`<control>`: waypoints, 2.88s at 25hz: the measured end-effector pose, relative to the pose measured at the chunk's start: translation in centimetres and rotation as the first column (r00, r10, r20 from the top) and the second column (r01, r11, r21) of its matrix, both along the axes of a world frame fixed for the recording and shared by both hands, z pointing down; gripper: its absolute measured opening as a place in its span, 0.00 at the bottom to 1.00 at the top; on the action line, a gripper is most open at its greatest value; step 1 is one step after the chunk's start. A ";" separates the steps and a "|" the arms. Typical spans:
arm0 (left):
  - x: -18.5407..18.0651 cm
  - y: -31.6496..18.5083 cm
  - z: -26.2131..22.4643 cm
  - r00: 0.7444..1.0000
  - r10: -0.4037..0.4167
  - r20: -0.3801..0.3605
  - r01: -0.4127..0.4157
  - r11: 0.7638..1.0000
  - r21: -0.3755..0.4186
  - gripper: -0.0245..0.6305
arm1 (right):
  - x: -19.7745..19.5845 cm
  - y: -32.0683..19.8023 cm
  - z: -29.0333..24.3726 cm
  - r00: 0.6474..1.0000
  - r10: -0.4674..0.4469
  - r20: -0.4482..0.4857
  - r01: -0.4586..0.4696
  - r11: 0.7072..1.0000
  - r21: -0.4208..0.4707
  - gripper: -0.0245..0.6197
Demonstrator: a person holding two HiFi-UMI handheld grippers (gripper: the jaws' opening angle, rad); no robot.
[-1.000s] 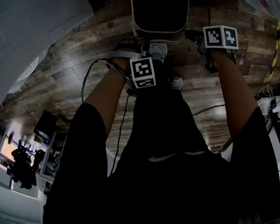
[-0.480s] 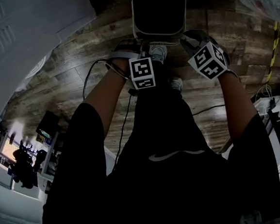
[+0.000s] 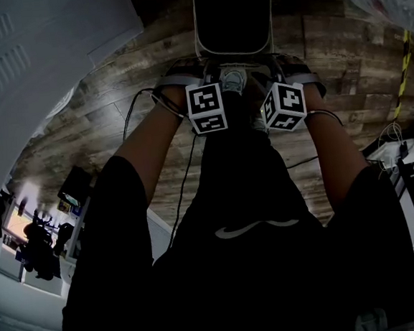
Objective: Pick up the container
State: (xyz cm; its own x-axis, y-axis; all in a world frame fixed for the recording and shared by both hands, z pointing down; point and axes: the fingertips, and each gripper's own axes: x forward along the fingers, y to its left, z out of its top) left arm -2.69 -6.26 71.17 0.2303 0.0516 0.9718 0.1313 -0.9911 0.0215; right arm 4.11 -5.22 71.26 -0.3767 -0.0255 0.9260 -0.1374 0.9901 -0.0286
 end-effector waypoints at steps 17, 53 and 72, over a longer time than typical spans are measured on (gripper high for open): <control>-0.1 -2.0 -1.7 0.998 -0.038 -0.045 0.040 0.998 0.048 0.22 | -0.7 -1.6 -1.0 0.998 -0.008 -0.058 0.014 0.993 0.114 0.19; 1.3 -8.1 -6.5 0.999 -0.035 -0.032 0.038 0.993 0.110 0.20 | 0.6 -7.5 -5.9 0.995 0.020 -0.098 -0.035 0.989 -0.143 0.20; 1.9 -11.1 -9.0 0.991 -0.116 -0.070 0.123 0.986 0.108 0.17 | 1.5 -11.3 -8.2 0.989 -0.079 -0.125 0.073 0.996 -0.049 0.18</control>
